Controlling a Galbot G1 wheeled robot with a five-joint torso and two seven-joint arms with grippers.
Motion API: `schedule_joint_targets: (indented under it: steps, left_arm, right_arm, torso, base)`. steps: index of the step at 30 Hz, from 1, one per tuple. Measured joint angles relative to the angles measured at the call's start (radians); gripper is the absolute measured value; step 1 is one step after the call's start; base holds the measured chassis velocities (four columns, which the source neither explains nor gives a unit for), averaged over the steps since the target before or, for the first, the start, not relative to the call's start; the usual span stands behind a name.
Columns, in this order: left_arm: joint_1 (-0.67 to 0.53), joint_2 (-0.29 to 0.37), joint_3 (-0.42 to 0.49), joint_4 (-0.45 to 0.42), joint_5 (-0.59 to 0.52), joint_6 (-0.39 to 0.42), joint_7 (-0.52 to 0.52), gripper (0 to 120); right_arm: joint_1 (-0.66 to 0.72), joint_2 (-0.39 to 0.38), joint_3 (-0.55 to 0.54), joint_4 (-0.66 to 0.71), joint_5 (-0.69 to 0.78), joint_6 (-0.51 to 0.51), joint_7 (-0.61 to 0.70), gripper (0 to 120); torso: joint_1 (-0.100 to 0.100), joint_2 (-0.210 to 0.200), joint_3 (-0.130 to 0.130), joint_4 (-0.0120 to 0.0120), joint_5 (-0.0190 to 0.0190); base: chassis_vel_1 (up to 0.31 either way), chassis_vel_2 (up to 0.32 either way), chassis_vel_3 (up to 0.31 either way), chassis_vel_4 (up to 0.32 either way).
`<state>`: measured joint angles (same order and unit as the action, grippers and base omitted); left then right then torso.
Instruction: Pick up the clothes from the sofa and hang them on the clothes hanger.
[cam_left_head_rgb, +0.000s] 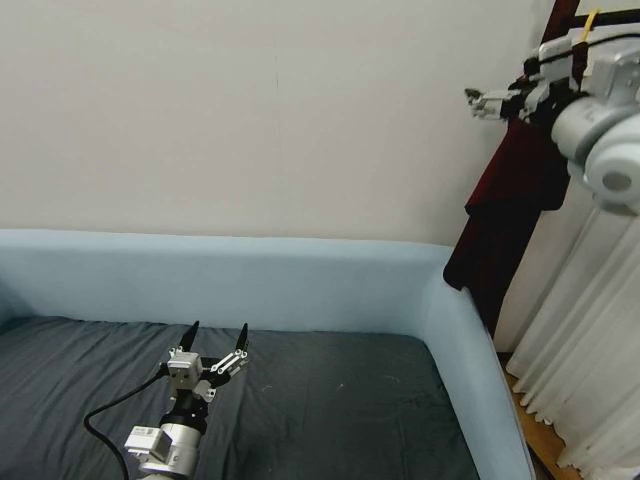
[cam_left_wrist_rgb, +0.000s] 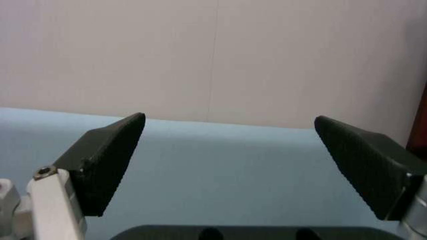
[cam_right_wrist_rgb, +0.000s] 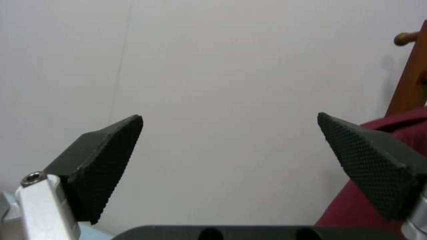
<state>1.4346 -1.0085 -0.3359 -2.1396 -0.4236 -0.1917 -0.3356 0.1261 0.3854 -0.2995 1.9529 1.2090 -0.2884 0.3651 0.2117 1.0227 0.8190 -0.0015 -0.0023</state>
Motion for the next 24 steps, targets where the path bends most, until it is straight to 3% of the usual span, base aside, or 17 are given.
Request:
schedule_joint_targets:
  steps: [2, 3, 5, 7, 8, 10, 13, 14, 18, 19, 22, 24]
  left_arm:
    - [0.000, 0.000, 0.000, 0.000, 0.000, 0.000, 0.000, 100]
    - [0.000, 0.000, 0.000, 0.000, 0.000, 0.000, 0.000, 100]
    - [0.000, 0.000, 0.000, 0.000, 0.000, 0.000, 0.000, 100]
    - [0.000, 0.000, 0.000, 0.000, 0.000, 0.000, 0.000, 100]
    - [0.000, 0.000, 0.000, 0.000, 0.000, 0.000, 0.000, 100]
    - [0.000, 0.000, 0.000, 0.000, 0.000, 0.000, -0.001, 100]
    - [0.000, 0.000, 0.000, 0.000, 0.000, 0.000, 0.000, 100]
    - [0.000, 0.000, 0.000, 0.000, 0.000, 0.000, 0.000, 100]
    - [0.000, 0.000, 0.000, 0.000, 0.000, 0.000, 0.000, 100]
    - [0.000, 0.000, 0.000, 0.000, 0.000, 0.000, 0.000, 100]
    - [0.000, 0.000, 0.000, 0.000, 0.000, 0.000, 0.000, 100]
    - [0.000, 0.000, 0.000, 0.000, 0.000, 0.000, -0.001, 100]
  right_arm:
    - [-0.179, -0.022, 0.069, 0.044, -0.029, 0.049, 0.019, 100]
    - [-0.179, -0.022, 0.069, 0.044, -0.029, 0.049, 0.019, 100]
    - [-0.410, -0.006, 0.249, 0.078, -0.088, 0.089, 0.027, 100]
    - [-0.684, 0.065, 0.495, 0.100, -0.178, 0.117, 0.028, 100]
    - [-0.684, 0.065, 0.495, 0.100, -0.178, 0.117, 0.028, 100]
    - [-0.925, 0.165, 0.693, 0.119, -0.294, 0.135, -0.001, 100]
    - [-1.282, 0.344, 0.903, 0.181, -0.490, 0.167, -0.080, 100]
    - [-1.282, 0.344, 0.903, 0.181, -0.490, 0.167, -0.080, 100]
    - [-1.677, 0.634, 1.039, 0.274, -0.750, 0.319, -0.209, 100]
    - [-1.677, 0.634, 1.039, 0.274, -0.750, 0.319, -0.209, 100]
    - [-1.849, 0.763, 1.035, 0.329, -0.898, 0.410, -0.231, 100]
    - [-1.881, 0.787, 1.024, 0.341, -0.925, 0.428, -0.232, 100]
  torso:
    - [0.000, 0.000, 0.001, 0.0000, 0.0020]
    - [0.000, 0.000, 0.001, 0.0000, 0.0020]
    - [0.000, 0.000, 0.001, 0.0003, 0.0024]
    - [0.000, 0.000, 0.000, 0.0005, -0.0002]
    - [0.000, 0.000, 0.000, 0.0005, -0.0002]
    - [0.000, 0.000, 0.001, 0.0006, 0.0023]
    - [0.000, -0.001, 0.001, 0.0002, 0.0016]
    - [0.000, -0.001, 0.001, 0.0002, 0.0016]
    - [0.000, 0.000, 0.000, -0.0004, 0.0012]
    - [0.000, 0.000, 0.000, -0.0004, 0.0012]
    - [0.000, 0.000, 0.000, -0.0004, 0.0011]
    - [0.000, 0.000, 0.000, -0.0002, 0.0009]
  base:
    - [0.000, 0.000, 0.000, 0.000]
    - [0.000, 0.000, 0.000, 0.000]
    - [0.000, 0.000, 0.000, 0.000]
    - [0.000, 0.000, 0.000, 0.000]
    - [0.000, 0.000, 0.000, 0.000]
    - [0.000, 0.000, 0.000, 0.000]
    - [0.000, 0.000, 0.000, 0.000]
    - [0.000, 0.000, 0.000, 0.000]
    - [0.000, 0.000, 0.000, 0.000]
    - [0.000, 0.000, 0.000, 0.000]
    - [0.000, 0.000, 0.000, 0.000]
    - [0.000, 0.000, 0.000, 0.000]
